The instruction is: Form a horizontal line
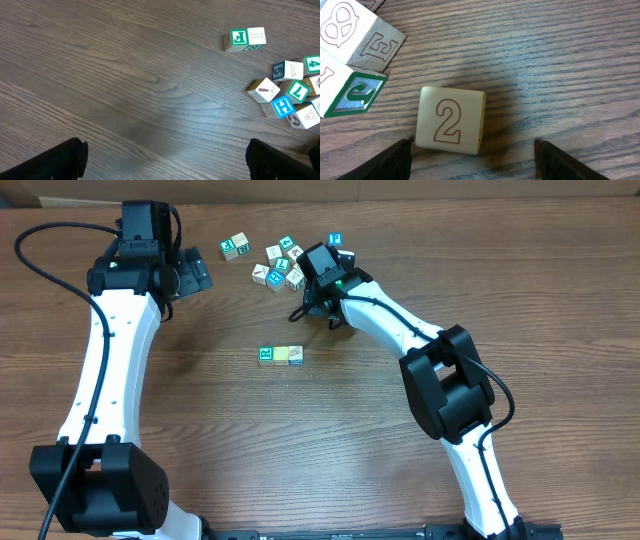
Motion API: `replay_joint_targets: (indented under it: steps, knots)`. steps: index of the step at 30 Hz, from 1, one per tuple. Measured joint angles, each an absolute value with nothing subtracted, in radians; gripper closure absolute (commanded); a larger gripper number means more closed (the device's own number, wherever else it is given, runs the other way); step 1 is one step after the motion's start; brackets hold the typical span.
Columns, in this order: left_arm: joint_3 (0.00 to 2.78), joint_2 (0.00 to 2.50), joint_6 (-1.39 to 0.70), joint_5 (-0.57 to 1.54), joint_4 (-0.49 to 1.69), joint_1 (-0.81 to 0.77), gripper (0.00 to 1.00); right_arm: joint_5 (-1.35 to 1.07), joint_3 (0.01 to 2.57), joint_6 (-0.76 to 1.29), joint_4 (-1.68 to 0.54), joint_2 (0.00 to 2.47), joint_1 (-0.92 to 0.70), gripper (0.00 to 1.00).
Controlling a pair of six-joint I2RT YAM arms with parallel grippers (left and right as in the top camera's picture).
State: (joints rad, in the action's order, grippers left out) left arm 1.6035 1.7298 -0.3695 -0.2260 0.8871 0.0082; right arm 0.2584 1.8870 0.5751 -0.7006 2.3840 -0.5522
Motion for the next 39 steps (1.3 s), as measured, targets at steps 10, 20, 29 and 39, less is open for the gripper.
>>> replay_joint_targets:
  steps: [10, 20, 29, 39]
  knots:
    - [1.604, 1.73, -0.369, -0.226, 0.887, 0.008, 0.0, 0.258, 1.887, 0.525, -0.674, 2.384, -0.552, 0.21]
    - [1.604, 1.73, -0.37, -0.226, 0.887, 0.008, 0.01, 0.258, 1.887, 0.473, -0.636, 2.384, -0.552, 0.18]
    - [1.604, 1.73, -0.369, -0.226, 0.887, 0.008, 0.01, 0.258, 1.887, 0.47, -0.62, 2.384, -0.552, 0.18]
    - [1.604, 1.73, -0.369, -0.226, 0.887, 0.008, 0.01, 0.249, 1.887, 0.448, -0.612, 2.384, -0.552, 0.18]
